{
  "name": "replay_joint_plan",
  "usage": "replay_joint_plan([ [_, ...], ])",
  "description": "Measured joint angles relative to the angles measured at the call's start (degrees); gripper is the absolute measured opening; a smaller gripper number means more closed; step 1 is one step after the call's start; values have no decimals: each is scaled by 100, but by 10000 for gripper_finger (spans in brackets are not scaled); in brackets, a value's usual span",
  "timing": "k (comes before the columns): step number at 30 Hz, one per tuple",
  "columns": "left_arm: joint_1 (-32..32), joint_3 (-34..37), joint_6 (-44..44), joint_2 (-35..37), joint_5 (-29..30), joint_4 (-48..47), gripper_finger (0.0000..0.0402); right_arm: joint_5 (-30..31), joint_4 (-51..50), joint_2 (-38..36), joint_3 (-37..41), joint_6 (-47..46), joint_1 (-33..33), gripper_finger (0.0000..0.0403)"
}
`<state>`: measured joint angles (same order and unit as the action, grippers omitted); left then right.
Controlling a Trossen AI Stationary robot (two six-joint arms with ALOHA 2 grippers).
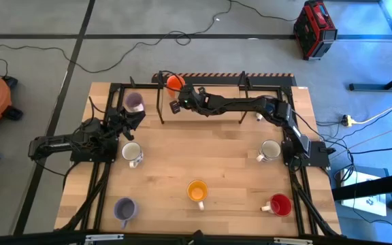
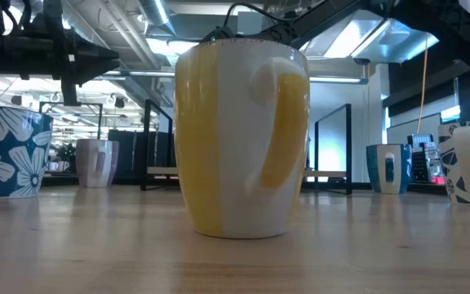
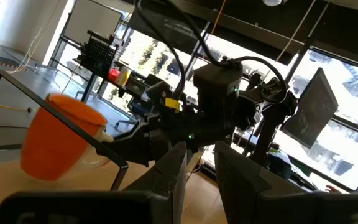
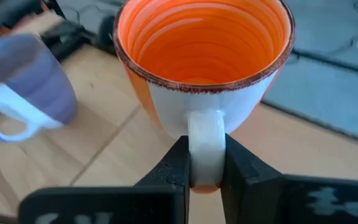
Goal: Place coffee mugs
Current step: Put the orange mug on the shelf
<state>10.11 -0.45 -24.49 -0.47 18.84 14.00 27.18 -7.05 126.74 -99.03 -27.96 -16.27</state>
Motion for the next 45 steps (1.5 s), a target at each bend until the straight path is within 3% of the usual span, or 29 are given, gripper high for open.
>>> replay_joint_plan([
  [17, 0, 0, 3, 0, -1, -64, 76, -179, 431, 254, 8, 127, -94, 34],
  [20, 0, 0, 72, 0, 7, -72, 76, -180, 428, 254, 8, 127, -101, 57],
  [27, 0, 0, 105, -1, 10, -72, 76, -130, 501, 238, 3, 127, -101, 152],
  [31, 0, 0, 105, 0, 12, -72, 76, -415, 685, 238, 2, 262, -101, 186],
  [45, 0, 0, 109, -1, 16, -72, 76, -1285, 704, 238, 3, 610, -60, 197],
])
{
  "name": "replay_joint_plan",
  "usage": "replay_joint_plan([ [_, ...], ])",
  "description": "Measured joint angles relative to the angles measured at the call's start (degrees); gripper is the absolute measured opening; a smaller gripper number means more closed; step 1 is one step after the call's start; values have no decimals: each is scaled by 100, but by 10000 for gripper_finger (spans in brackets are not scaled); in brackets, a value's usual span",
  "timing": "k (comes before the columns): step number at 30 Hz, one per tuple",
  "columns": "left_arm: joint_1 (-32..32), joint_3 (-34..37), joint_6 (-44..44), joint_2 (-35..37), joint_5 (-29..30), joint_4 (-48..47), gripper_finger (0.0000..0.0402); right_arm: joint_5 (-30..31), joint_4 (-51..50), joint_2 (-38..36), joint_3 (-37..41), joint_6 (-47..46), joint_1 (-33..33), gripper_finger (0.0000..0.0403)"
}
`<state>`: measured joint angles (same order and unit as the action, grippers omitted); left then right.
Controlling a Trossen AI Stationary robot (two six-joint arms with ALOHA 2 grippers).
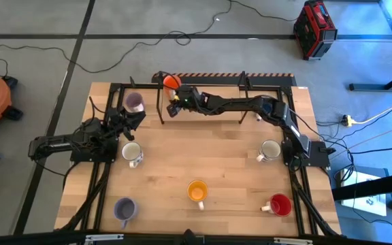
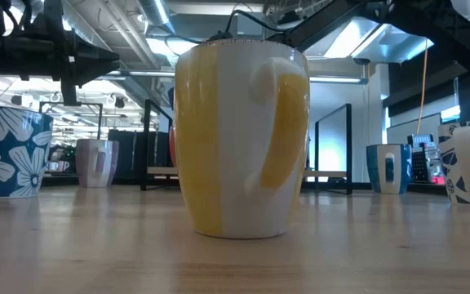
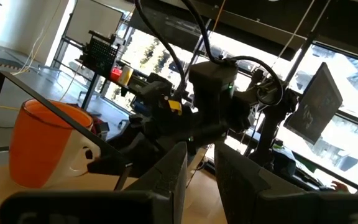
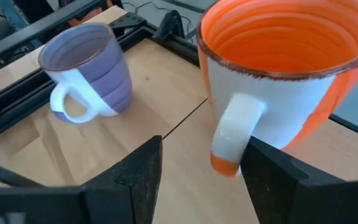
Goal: Place coffee mugs
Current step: Put the orange mug on the shelf, then put the yellow mug on the shelf aligned with the orange mug
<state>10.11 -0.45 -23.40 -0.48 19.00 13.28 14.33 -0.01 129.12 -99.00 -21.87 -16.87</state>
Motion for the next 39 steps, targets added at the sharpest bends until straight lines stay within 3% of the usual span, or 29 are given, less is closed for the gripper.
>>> replay_joint_plan([
  [8, 0, 0, 0, -1, 2, 2, 76, 9, -389, -403, 0, 457, 39, 197],
  [13, -1, 0, -1, 0, 2, 2, 76, -4, -1312, -951, 0, 586, 200, 197],
  [22, 0, 0, -28, -2, -68, -143, 76, -608, -3165, -2021, 19, 760, 1275, 197],
  [27, -4, 0, -163, -31, -802, -495, 92, -842, -3389, -2326, 104, 493, 2114, 197],
  [35, -3, -349, -182, -339, -1963, -508, 164, -195, -3855, -2594, 249, -668, 3307, 197],
  [39, -92, -736, 90, -713, -2474, -499, 174, 116, -4034, -2594, 249, -1218, 3891, 197],
])
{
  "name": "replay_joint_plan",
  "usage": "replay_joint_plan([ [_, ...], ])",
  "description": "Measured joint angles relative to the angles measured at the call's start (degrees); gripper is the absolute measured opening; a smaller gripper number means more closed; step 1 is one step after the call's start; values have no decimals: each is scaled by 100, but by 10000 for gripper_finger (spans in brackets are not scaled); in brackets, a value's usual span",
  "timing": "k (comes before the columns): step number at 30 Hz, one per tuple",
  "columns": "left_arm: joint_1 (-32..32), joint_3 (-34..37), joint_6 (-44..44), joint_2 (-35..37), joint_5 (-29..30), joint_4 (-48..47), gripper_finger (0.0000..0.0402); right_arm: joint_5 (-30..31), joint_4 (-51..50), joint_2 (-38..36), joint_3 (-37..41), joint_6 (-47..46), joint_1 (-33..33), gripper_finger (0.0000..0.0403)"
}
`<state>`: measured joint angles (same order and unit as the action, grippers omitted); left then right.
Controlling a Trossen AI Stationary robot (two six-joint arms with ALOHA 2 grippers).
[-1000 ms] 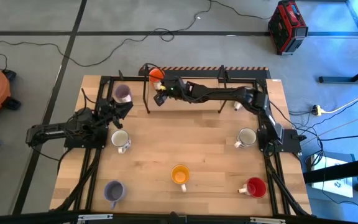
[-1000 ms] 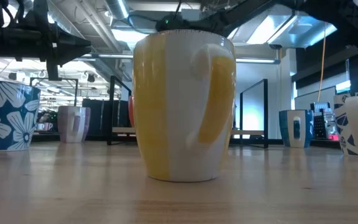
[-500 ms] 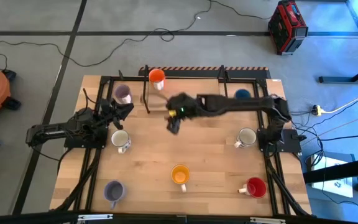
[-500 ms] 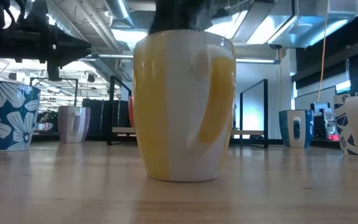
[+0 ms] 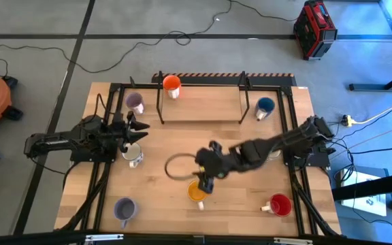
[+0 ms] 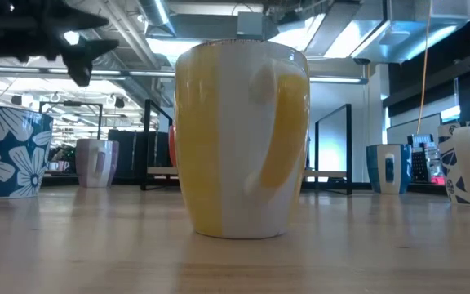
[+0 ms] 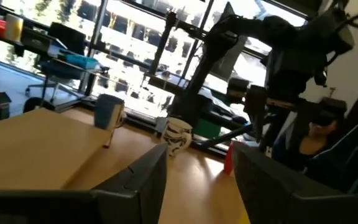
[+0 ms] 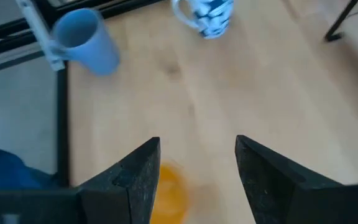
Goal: Place coffee mugs
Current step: Put the yellow mug on the shelf aligned with the orange mug
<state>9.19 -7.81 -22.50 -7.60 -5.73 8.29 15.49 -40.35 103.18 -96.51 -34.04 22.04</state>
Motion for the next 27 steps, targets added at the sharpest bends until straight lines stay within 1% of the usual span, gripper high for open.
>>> replay_joint_plan([
  [4, -256, -433, 54, -533, -12, -7, 173, 549, -58, 0, 0, -502, 596, 197],
  [7, -486, -705, 340, -1032, 6, -40, 172, 1009, -144, 0, 0, -911, 1054, 197],
  [12, -821, -1236, 467, -1817, 76, -53, 172, 1495, -238, 141, 4, -1650, 1702, 197],
  [17, -1220, -1765, 507, -2554, 197, -495, 172, 1545, -188, 483, -2, -2340, 2105, 197],
  [21, -1577, -2055, 489, -2935, 209, -682, 172, 1494, -107, 886, -2, -2800, 2293, 197],
  [27, -2153, -2162, 85, -3167, 664, -723, 172, 1571, 198, 1540, -2, -3170, 2381, 197],
])
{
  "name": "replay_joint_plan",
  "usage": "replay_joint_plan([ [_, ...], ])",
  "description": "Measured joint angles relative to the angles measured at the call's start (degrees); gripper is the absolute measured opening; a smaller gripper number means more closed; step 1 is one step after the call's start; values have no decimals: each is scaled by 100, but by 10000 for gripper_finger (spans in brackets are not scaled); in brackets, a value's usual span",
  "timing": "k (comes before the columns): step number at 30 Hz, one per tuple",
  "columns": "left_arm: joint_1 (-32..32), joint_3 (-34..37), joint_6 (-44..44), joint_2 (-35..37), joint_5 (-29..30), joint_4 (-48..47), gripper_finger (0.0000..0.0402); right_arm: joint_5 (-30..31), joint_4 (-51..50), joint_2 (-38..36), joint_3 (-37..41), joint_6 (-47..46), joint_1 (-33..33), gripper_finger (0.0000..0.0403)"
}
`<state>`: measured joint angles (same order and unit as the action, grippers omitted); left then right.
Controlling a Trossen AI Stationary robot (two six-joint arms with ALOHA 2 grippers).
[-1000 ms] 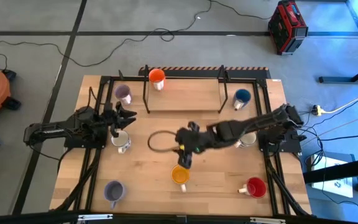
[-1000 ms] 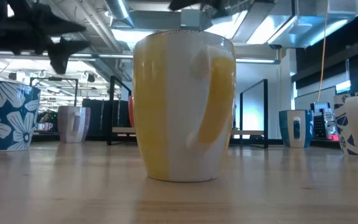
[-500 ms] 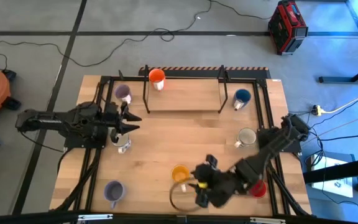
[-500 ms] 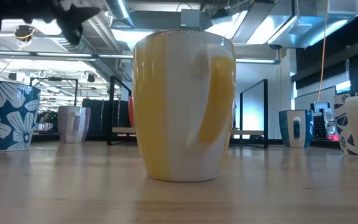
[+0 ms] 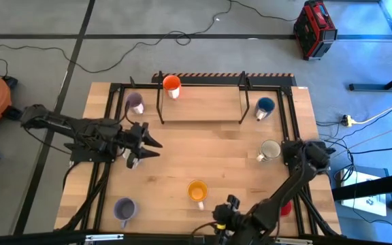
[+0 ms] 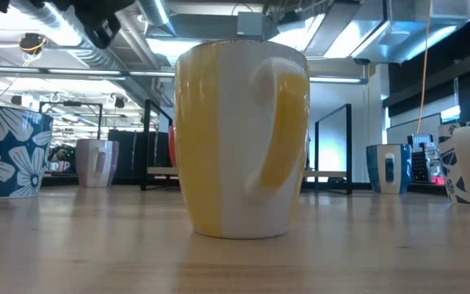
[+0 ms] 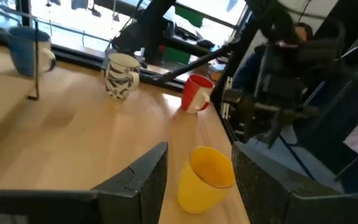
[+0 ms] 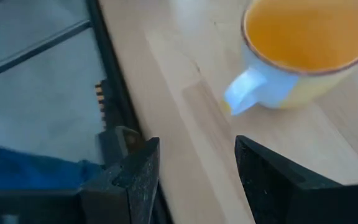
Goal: Place coffee mugs
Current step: Put the yellow mug on the shelf aligned with the orange mug
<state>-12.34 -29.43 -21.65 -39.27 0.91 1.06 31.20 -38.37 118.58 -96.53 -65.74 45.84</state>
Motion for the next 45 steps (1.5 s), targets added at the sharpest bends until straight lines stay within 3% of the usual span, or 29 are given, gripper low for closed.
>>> replay_joint_plan([
  [14, -1167, 0, -790, -88, 1229, -22, 172, 1295, 295, 848, 0, -1060, -201, 197],
  [25, -1349, 0, -1249, -92, 1561, -25, 172, 1279, 377, 920, -3, -1668, -400, 195],
  [41, -1349, 0, -1269, -92, 1554, -9, 172, 1331, 351, 1009, 0, -1799, -542, 46],
  [45, -1349, 0, -1270, -92, 1554, -8, 172, 1349, 339, 1009, 0, -1781, -540, 34],
])
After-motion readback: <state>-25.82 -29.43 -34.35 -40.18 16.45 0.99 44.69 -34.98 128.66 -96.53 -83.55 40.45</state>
